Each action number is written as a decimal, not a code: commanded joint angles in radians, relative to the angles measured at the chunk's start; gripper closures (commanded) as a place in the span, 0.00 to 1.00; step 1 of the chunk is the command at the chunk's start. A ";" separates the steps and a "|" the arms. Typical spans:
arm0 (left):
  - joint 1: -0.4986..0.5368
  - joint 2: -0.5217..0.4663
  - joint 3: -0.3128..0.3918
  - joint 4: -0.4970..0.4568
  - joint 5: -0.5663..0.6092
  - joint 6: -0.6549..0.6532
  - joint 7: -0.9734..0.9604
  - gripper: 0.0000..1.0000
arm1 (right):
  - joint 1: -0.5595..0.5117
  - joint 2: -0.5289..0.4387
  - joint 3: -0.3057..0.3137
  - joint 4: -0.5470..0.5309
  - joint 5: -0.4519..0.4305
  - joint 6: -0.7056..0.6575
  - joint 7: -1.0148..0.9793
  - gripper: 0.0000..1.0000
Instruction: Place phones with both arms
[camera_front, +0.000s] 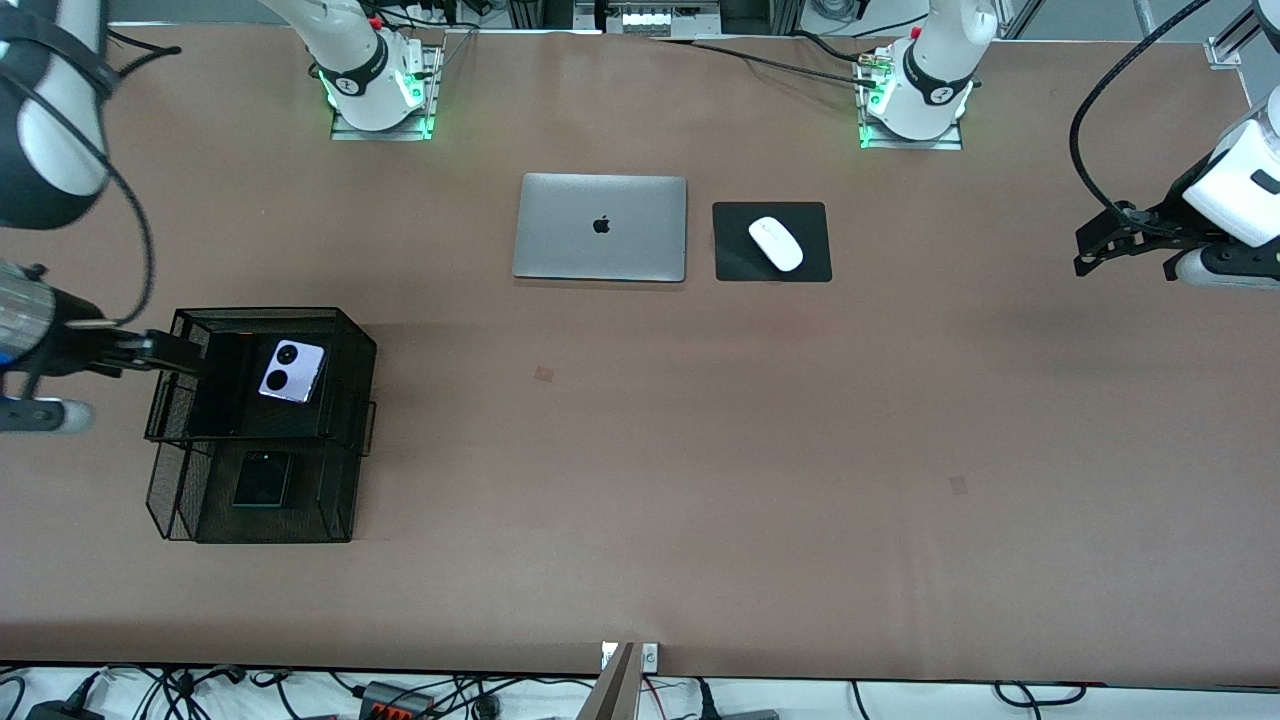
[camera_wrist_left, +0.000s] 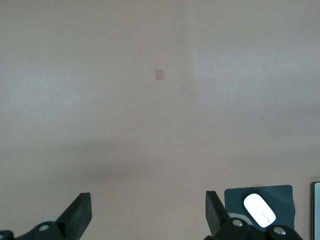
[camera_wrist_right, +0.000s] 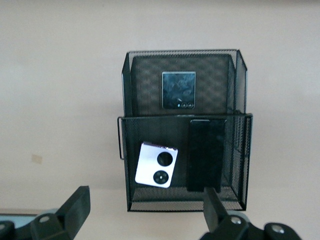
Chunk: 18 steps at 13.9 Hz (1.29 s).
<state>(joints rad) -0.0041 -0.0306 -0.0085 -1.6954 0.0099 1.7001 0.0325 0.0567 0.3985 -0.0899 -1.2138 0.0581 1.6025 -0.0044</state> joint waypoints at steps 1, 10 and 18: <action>0.003 0.008 0.002 0.028 -0.005 -0.024 0.027 0.00 | -0.070 -0.114 0.068 -0.143 -0.020 0.057 -0.002 0.00; 0.009 0.008 0.004 0.028 -0.005 -0.025 0.027 0.00 | -0.058 -0.361 0.078 -0.499 -0.100 0.171 0.000 0.00; 0.007 0.008 -0.002 0.028 0.007 -0.024 0.029 0.00 | -0.054 -0.391 0.068 -0.501 -0.092 0.099 -0.049 0.00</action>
<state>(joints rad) -0.0009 -0.0305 -0.0070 -1.6944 0.0099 1.6980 0.0360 0.0057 0.0276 -0.0159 -1.7198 -0.0238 1.7378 -0.0296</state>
